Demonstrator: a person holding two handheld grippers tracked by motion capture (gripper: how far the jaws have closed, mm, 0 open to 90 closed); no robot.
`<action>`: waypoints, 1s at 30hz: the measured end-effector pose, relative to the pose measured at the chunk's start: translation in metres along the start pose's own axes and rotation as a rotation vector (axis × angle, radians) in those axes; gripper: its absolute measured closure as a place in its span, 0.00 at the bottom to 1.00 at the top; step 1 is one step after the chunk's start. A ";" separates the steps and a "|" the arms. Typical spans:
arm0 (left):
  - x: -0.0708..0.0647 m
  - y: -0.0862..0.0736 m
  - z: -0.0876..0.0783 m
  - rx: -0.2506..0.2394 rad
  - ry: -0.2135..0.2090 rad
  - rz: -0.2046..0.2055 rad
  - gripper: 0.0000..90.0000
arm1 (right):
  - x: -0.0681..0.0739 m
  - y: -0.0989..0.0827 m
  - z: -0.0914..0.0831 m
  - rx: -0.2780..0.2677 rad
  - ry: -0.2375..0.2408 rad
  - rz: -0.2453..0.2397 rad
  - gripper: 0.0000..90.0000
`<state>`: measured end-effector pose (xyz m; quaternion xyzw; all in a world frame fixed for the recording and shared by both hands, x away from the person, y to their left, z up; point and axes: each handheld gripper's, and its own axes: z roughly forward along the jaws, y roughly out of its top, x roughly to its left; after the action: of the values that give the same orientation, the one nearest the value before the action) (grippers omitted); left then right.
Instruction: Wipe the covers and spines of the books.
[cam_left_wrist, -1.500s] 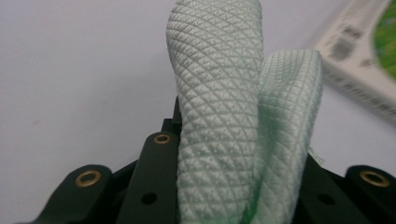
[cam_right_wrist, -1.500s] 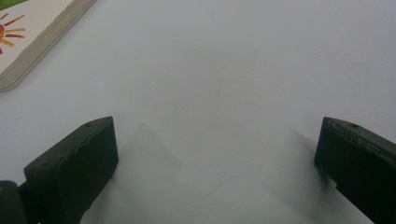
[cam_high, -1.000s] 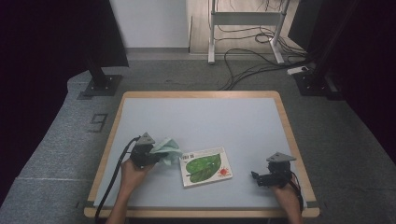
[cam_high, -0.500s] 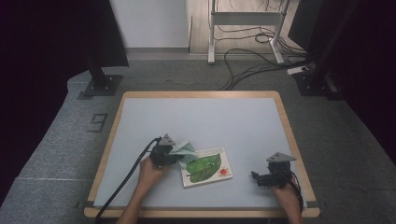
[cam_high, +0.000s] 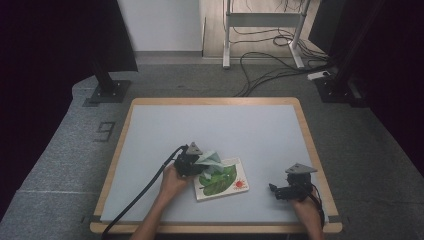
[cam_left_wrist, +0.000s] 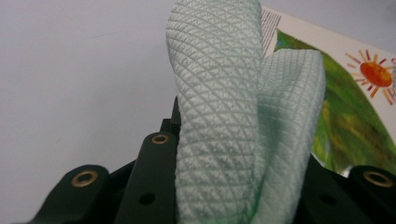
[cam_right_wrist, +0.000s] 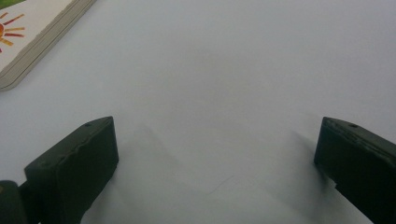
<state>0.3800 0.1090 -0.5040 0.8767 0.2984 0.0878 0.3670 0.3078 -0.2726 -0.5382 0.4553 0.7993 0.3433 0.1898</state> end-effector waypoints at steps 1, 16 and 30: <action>0.000 0.003 0.003 0.003 -0.013 -0.002 0.81 | 0.000 0.000 0.000 0.000 0.000 -0.001 0.00; -0.019 0.041 0.043 0.033 -0.054 0.054 0.81 | 0.000 0.000 0.000 0.000 0.001 0.000 0.00; -0.038 0.060 0.067 0.020 -0.110 0.074 0.81 | 0.000 0.000 0.000 0.000 0.002 0.000 0.00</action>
<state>0.4021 0.0135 -0.5077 0.8942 0.2462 0.0502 0.3704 0.3079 -0.2728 -0.5383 0.4549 0.7994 0.3438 0.1893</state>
